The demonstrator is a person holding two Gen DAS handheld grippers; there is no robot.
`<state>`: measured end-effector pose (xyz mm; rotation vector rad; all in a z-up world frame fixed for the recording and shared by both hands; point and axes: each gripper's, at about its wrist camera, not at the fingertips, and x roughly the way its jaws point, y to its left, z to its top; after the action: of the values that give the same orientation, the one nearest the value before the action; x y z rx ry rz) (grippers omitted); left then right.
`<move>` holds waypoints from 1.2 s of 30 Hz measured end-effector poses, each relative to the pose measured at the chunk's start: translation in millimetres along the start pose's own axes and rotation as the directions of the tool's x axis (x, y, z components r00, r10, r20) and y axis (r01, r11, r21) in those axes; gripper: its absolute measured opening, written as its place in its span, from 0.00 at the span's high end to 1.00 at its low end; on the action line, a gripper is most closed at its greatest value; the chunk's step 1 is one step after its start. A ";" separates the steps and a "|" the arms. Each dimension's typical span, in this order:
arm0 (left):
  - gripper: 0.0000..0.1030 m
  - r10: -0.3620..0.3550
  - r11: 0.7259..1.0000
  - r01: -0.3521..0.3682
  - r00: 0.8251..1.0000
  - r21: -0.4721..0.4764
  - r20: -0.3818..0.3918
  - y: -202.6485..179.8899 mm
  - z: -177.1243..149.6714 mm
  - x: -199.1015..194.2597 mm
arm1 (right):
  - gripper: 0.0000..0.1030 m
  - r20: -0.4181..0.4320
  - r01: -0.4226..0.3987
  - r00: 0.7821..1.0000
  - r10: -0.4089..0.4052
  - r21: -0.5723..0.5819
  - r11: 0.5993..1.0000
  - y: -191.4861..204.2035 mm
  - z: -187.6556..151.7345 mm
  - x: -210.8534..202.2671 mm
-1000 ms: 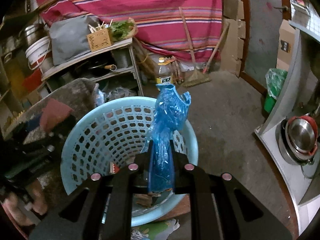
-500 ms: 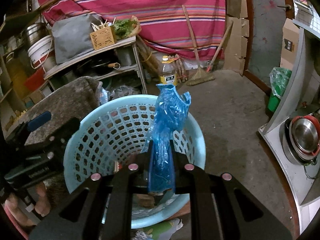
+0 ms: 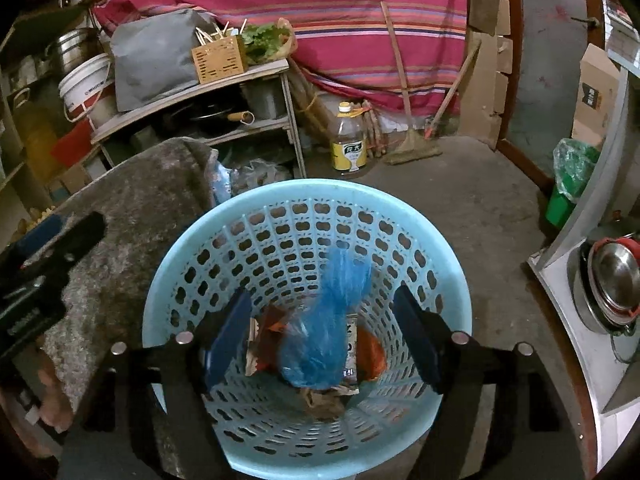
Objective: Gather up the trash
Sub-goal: 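Open both tools to drop the scouring pad and blue bag into the basket, then move both tools back over the table toward the paper scrap and snack bag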
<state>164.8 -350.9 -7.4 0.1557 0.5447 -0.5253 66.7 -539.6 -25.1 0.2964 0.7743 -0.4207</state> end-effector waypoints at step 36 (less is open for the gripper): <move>0.05 0.432 0.873 -0.427 0.901 -0.236 -0.031 312.6 -38.9 -121.9 | 0.11 0.098 -0.160 0.976 0.192 -0.272 0.949 274.5 -5.9 -16.1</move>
<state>219.4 -19.2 25.8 0.0388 0.5265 -0.0232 181.6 -292.3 11.2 0.0881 0.6669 -0.1620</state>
